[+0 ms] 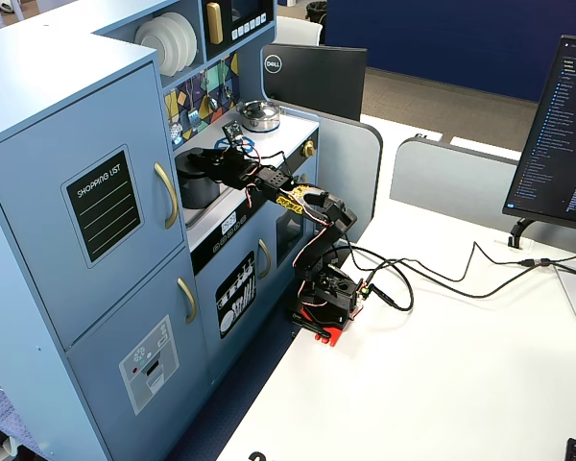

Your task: Pick up the lid from the counter and put it on the gray recipient

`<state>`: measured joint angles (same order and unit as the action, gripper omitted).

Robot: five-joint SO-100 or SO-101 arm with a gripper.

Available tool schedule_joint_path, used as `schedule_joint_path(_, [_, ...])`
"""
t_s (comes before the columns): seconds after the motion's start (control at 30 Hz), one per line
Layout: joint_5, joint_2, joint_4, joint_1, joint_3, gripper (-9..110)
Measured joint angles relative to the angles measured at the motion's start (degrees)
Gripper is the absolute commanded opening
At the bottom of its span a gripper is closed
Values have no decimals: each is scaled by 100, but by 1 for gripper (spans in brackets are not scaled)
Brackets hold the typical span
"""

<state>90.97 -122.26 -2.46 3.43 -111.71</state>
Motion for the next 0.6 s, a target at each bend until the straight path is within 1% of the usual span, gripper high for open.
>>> schedule_joint_path(0.6, [0, 272, 53, -132, 0, 0])
